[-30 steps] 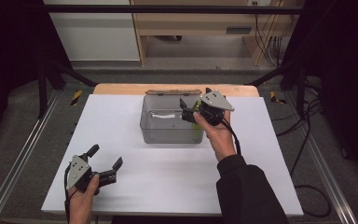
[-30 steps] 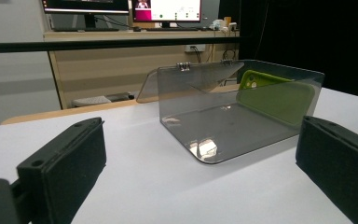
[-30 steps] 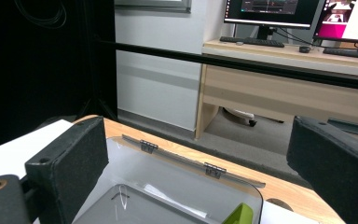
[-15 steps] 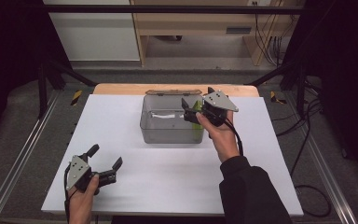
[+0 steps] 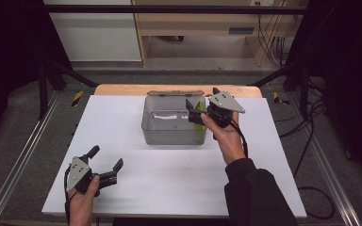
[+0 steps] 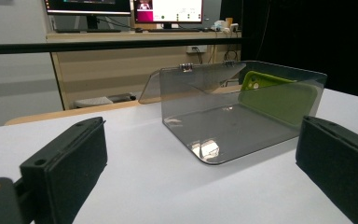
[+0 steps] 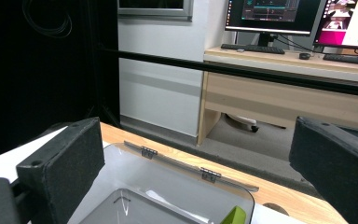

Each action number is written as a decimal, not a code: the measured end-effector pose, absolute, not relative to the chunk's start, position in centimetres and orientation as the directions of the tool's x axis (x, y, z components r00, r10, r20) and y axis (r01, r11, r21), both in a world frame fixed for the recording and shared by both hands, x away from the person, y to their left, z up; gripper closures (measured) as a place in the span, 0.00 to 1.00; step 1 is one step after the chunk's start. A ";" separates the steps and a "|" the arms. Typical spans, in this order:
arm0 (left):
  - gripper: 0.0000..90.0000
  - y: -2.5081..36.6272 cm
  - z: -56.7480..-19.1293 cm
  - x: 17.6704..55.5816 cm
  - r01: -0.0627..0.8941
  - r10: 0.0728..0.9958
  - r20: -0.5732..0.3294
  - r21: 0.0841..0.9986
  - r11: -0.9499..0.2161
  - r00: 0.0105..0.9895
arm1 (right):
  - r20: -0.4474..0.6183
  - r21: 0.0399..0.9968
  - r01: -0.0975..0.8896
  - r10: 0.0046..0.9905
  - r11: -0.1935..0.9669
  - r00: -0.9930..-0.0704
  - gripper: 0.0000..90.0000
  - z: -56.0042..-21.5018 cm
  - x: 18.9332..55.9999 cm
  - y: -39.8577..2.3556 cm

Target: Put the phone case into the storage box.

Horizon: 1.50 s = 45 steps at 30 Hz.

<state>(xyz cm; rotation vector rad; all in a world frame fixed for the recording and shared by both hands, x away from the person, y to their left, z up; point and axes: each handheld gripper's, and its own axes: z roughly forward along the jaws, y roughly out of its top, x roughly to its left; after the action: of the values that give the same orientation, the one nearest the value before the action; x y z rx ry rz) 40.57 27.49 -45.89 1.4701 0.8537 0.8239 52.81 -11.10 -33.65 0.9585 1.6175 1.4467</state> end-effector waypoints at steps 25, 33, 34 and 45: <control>0.02 27.8 -45.9 40.6 0.047 0.876 0.013 0.998 -0.041 0.482 | -0.054 0.996 0.040 0.892 0.080 -0.448 0.03 -33.2 52.3 -12.6; 0.02 28.0 -45.8 40.5 0.049 0.877 0.008 0.998 -0.036 0.480 | -0.056 0.996 0.031 0.890 0.079 -0.453 0.03 -33.0 52.1 -13.2; 0.02 28.1 -45.8 40.5 0.050 0.878 0.007 0.998 -0.035 0.479 | -0.056 0.996 0.031 0.890 0.078 -0.453 0.03 -33.0 52.0 -13.3; 0.02 28.7 -45.7 40.5 0.052 0.881 -0.003 0.998 -0.025 0.473 | -0.053 0.997 0.030 0.887 0.076 -0.460 0.03 -32.7 51.7 -14.3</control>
<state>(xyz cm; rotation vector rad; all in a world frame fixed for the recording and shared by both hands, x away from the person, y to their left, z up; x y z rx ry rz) 40.49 28.72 -45.73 1.4519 0.8713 0.8187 51.69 -14.31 -32.71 0.9299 1.6194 1.4735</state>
